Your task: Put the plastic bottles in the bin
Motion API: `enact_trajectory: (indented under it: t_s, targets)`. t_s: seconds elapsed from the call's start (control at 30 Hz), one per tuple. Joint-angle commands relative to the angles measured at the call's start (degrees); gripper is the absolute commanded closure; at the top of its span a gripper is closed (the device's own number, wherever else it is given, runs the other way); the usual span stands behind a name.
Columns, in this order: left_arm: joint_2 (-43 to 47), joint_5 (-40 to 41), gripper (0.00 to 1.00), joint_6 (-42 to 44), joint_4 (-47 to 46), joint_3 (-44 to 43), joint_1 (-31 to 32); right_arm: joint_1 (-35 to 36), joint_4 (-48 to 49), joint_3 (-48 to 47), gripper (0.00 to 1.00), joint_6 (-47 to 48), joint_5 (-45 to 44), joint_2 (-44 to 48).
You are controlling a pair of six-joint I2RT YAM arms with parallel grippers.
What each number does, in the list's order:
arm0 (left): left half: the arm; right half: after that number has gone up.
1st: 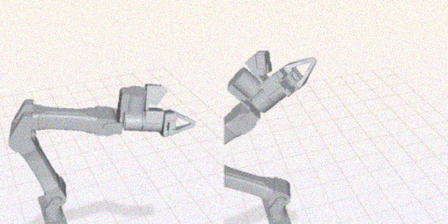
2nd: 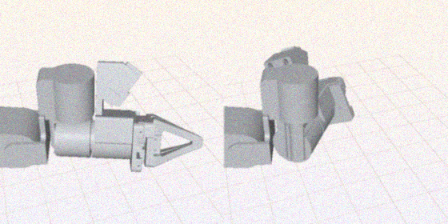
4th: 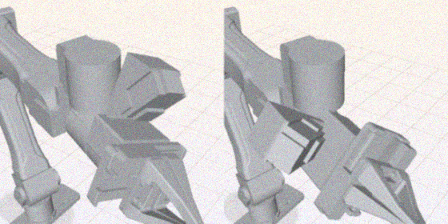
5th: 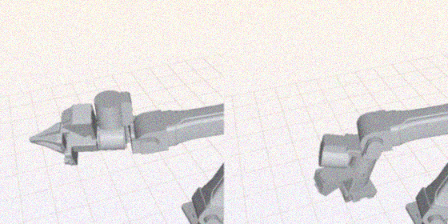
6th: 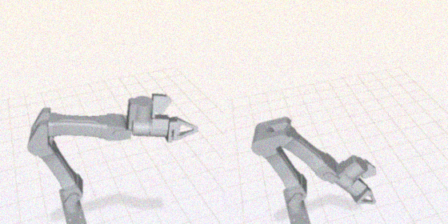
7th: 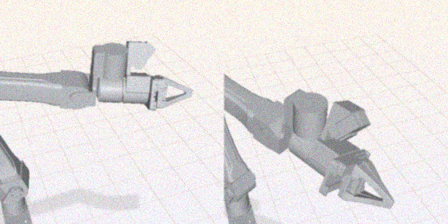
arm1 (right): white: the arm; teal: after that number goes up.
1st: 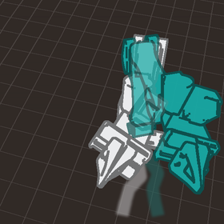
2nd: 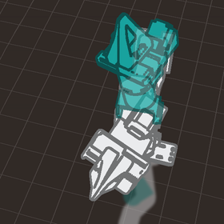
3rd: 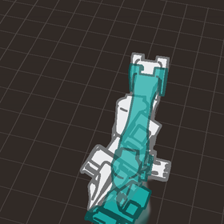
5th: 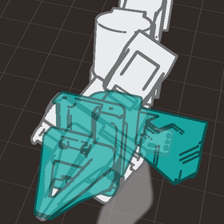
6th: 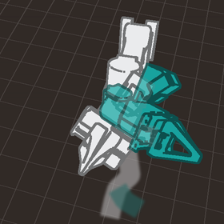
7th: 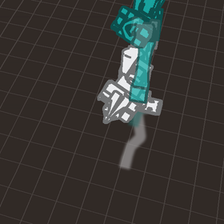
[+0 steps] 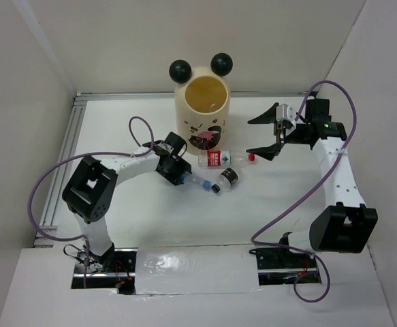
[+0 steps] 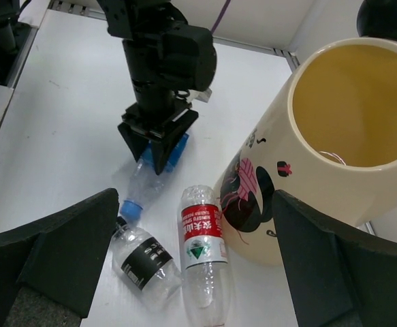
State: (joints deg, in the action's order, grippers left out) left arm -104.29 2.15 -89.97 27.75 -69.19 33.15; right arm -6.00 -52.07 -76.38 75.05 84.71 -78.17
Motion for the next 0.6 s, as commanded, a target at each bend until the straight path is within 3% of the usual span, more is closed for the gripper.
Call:
enact_trajectory:
  t_s: [0.0, 0.03, 0.07, 0.2, 0.27, 0.3, 0.37, 0.43, 0.47, 0.5, 0.53, 0.57]
  targets:
    - [4.61, 3.81, 0.81, 6.29, 4.95, 4.32, 0.6, -0.5, -2.59, 0.27, 0.0, 1.86, 8.19, -0.05]
    - [6.19, 4.78, 0.94, 7.52, 6.08, 4.32, 1.13, -0.5, -2.59, 0.27, 0.0, 1.86, 8.19, -0.05]
    - [9.86, 7.23, 1.0, 9.27, 6.7, 4.32, 2.18, -0.5, -3.12, 0.87, 0.0, 2.38, 8.19, -0.05]
    - [21.12, 18.91, 1.0, 19.45, 9.87, -1.89, 8.24, -0.5, -3.12, 2.38, 0.01, 2.39, 7.58, -0.05]
    - [26.21, 26.27, 1.0, 26.65, 8.12, -4.36, 11.93, 0.19, -3.64, 3.51, 0.15, 2.39, 5.22, -1.1]
    - [27.37, 27.98, 1.0, 29.65, 6.46, -6.73, 12.64, 0.2, -4.34, 3.52, 0.35, 3.26, 2.68, -1.11]
    - [28.79, 32.54, 1.0, 39.19, -0.39, -9.81, 14.04, 1.86, -7.51, 4.65, 0.58, 7.28, -0.05, -2.42]
    - [29.32, 35.1, 1.0, 46.78, -10.63, -11.31, 14.75, 2.4, -8.13, 5.36, 0.98, 8.01, -4.45, -3.21]
    - [28.8, 36.16, 1.0, 54.04, -14.52, -11.93, 14.75, 3.09, -8.83, 5.97, 1.0, 8.01, -5.77, -3.91]
    - [27.66, 37.04, 1.0, 58.03, -18.74, -12.54, 14.75, 3.88, -8.83, 5.98, 0.94, 8.01, -8.65, -3.92]
    - [26.87, 37.05, 1.0, 62.16, -23.57, -13.16, 15.36, 3.89, -9.53, 5.98, 0.6, 8.01, -10.07, -4.61]
    - [25.81, 39.31, 1.0, 69.6, -32.4, -13.17, 15.89, 4.59, -10.15, 6.67, 0.41, 7.4, -11.31, -5.32]
